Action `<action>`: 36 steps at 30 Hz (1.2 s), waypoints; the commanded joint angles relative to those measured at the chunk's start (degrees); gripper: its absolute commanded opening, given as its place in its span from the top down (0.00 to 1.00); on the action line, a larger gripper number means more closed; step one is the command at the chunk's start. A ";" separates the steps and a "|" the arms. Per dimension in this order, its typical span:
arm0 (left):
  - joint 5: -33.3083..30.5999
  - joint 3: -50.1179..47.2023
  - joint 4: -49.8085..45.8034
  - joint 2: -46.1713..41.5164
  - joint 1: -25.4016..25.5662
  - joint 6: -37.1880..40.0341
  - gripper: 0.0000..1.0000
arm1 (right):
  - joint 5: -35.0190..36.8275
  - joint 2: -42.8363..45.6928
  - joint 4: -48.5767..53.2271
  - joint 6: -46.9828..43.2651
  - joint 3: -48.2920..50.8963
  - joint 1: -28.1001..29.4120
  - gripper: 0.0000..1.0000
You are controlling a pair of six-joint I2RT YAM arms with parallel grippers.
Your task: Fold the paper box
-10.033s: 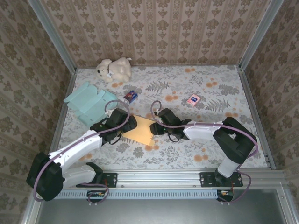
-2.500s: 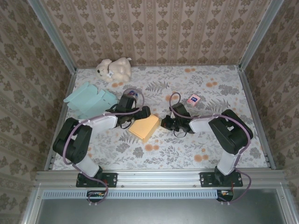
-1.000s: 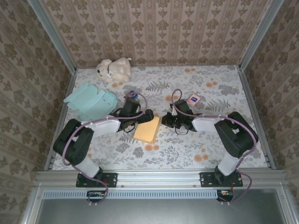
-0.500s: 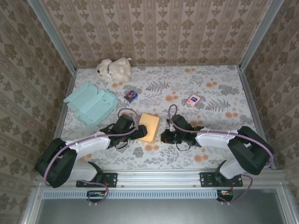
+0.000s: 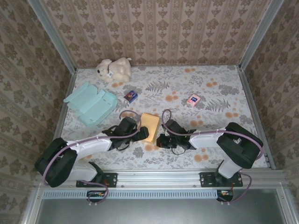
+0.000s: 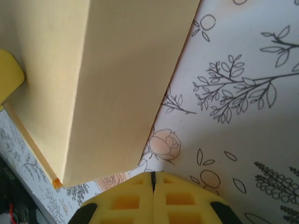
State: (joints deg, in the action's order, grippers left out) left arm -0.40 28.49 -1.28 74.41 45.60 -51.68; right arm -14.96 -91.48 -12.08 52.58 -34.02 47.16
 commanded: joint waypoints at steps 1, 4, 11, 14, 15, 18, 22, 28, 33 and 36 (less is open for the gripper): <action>-0.72 1.47 0.43 0.21 2.08 -1.84 0.00 | 1.50 -1.67 -2.39 1.43 -0.08 0.36 1.00; -2.04 1.97 0.40 0.19 4.18 -2.89 0.00 | 1.51 -2.67 -3.23 1.55 -0.23 0.33 1.00; -1.89 2.62 3.04 2.41 8.48 -5.64 0.00 | 1.30 -3.96 -5.50 1.91 -0.64 0.37 1.00; -1.79 3.08 5.13 3.49 11.05 -7.25 0.00 | 0.38 -4.34 -9.82 3.47 0.10 0.35 1.00; -1.97 3.35 5.63 3.85 11.93 -7.74 0.00 | 0.20 -4.40 -11.28 4.18 0.41 0.32 1.00; -3.66 4.34 6.21 4.82 14.85 -8.78 0.00 | 0.05 -4.42 -14.55 6.28 0.87 0.39 1.00; -6.56 5.78 3.89 5.57 15.74 -9.01 0.00 | 1.41 -4.95 -18.16 8.77 1.87 0.50 1.00; -7.87 6.63 2.54 5.69 15.32 -9.04 0.00 | 1.33 -5.62 -20.26 9.47 1.68 0.92 1.00; -7.83 6.40 0.09 4.45 12.80 -9.35 0.00 | 1.89 -3.54 -17.38 7.81 1.76 0.90 1.00; -7.69 4.81 1.05 2.76 11.76 -9.37 0.00 | 2.76 -1.77 -14.84 6.08 1.92 0.92 1.00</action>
State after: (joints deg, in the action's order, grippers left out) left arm -13.10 33.08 -3.53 78.81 57.58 -59.22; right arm -14.39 -94.24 -23.44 61.12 -31.22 47.20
